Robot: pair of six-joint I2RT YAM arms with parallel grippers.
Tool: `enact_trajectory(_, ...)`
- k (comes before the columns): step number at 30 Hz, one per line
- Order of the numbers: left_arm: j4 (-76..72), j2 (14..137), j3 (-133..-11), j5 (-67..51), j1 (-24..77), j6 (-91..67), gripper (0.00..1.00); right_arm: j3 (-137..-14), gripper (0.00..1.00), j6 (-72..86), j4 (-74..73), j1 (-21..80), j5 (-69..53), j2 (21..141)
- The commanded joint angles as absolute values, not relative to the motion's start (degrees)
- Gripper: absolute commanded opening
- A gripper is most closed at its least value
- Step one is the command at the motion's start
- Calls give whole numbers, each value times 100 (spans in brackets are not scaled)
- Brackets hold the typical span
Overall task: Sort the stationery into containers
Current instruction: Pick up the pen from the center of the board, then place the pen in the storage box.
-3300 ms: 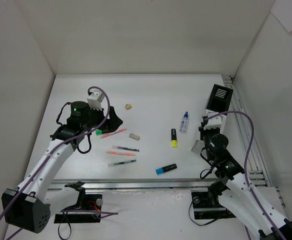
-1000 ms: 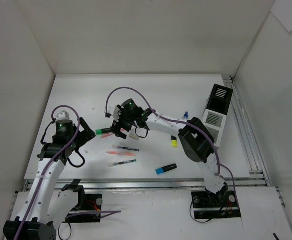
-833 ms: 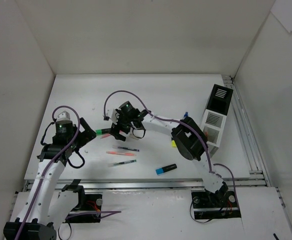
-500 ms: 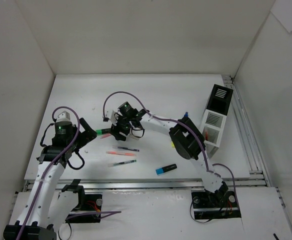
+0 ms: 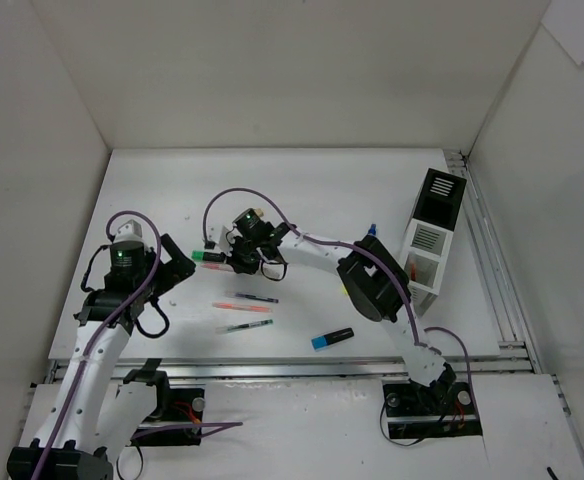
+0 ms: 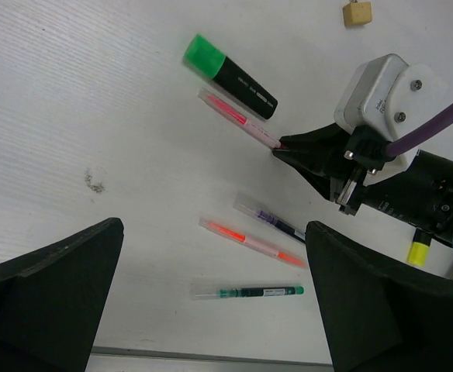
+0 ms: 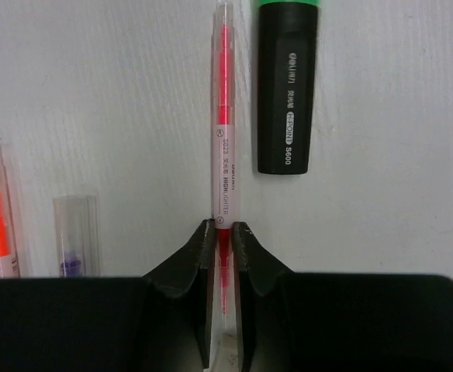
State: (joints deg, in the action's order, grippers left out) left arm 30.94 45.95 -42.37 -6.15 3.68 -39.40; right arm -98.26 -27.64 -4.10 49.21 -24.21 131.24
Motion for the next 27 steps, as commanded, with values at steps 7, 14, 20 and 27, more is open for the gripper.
enact_trajectory(7,2768,4720,-4324,-800,334,-3815,99,-9546,0,-3383,-607,5150,-2196,12420)
enact_trajectory(14,2839,4544,-4350,-870,334,-3823,99,-8853,0,-3340,-71,5133,-2241,11287)
enact_trajectory(20,2848,4474,-4333,-896,334,-3858,99,-7420,0,-1850,1607,4686,-2022,9804)
enact_trajectory(27,2611,4614,-4228,-1072,334,-3885,100,-5082,0,-924,2558,4439,-28,7126)
